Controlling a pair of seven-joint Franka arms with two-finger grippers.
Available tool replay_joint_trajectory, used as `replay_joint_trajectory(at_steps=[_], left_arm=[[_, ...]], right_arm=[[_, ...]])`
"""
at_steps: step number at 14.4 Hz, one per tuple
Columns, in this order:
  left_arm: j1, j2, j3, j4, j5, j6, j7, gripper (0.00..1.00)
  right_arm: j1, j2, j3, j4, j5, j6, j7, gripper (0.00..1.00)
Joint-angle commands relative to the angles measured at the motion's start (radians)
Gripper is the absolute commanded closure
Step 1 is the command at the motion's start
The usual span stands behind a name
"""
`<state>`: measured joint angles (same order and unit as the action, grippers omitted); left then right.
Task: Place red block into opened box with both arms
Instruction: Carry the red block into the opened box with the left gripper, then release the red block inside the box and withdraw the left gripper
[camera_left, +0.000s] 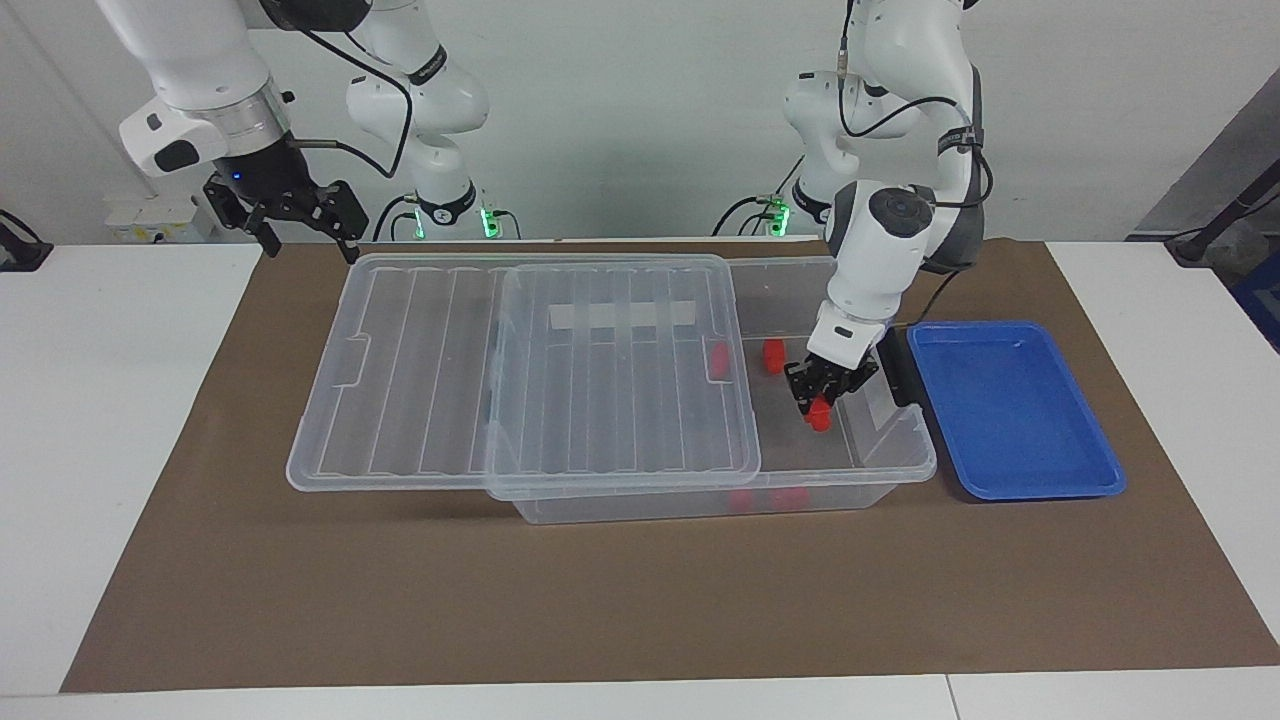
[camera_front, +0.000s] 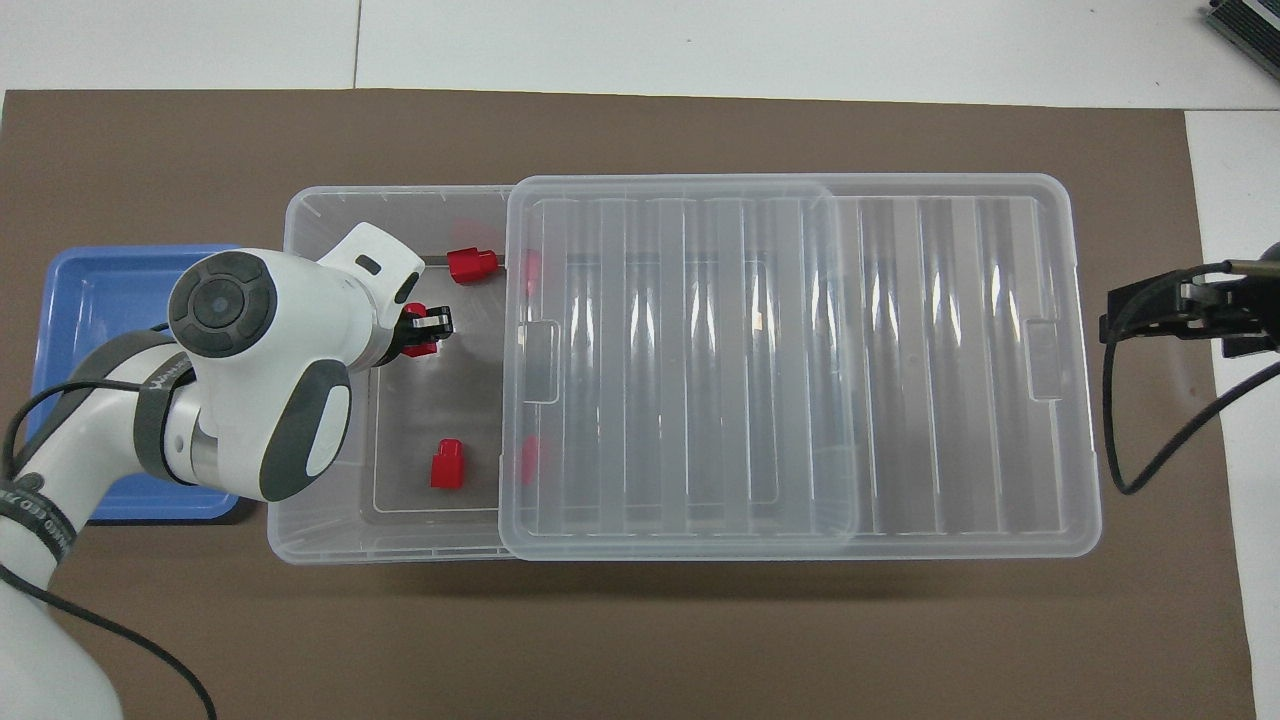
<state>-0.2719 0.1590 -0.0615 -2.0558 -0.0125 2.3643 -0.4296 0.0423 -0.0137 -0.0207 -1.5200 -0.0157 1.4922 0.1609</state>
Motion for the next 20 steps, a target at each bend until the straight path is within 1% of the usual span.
replay_joint_trajectory(at_steps=[1, 4, 7, 9, 13, 14, 18, 20], left_arm=[[-0.018, 0.022, 0.019, -0.01, 0.037, 0.039, 0.002, 1.0], [-0.035, 0.043, 0.019, -0.009, 0.086, 0.041, -0.02, 1.0], [-0.053, 0.063, 0.019, -0.007, 0.158, 0.061, -0.118, 1.0], [-0.062, 0.082, 0.019, -0.004, 0.163, 0.082, -0.149, 1.0], [-0.069, 0.103, 0.02, -0.007, 0.183, 0.099, -0.149, 1.0], [-0.064, 0.103, 0.019, -0.01, 0.201, 0.099, -0.149, 1.0], [-0.056, 0.103, 0.019, -0.012, 0.204, 0.102, -0.149, 1.0], [-0.055, 0.103, 0.02, -0.026, 0.204, 0.125, -0.149, 1.0]], right_arm=[[0.039, -0.02, -0.047, -0.023, -0.015, -0.007, 0.017, 0.0], [0.018, -0.022, -0.044, -0.026, -0.003, -0.003, 0.008, 0.0], [0.016, -0.022, -0.044, -0.026, 0.005, -0.001, 0.006, 0.0], [0.014, -0.022, -0.044, -0.026, 0.005, -0.001, 0.008, 0.0], [0.016, -0.022, -0.044, -0.026, 0.005, -0.001, 0.008, 0.0], [0.014, -0.022, -0.044, -0.026, 0.005, -0.001, 0.008, 0.0], [0.014, -0.022, -0.044, -0.026, 0.005, -0.001, 0.008, 0.0], [0.014, -0.022, -0.044, -0.026, 0.005, -0.001, 0.008, 0.0]])
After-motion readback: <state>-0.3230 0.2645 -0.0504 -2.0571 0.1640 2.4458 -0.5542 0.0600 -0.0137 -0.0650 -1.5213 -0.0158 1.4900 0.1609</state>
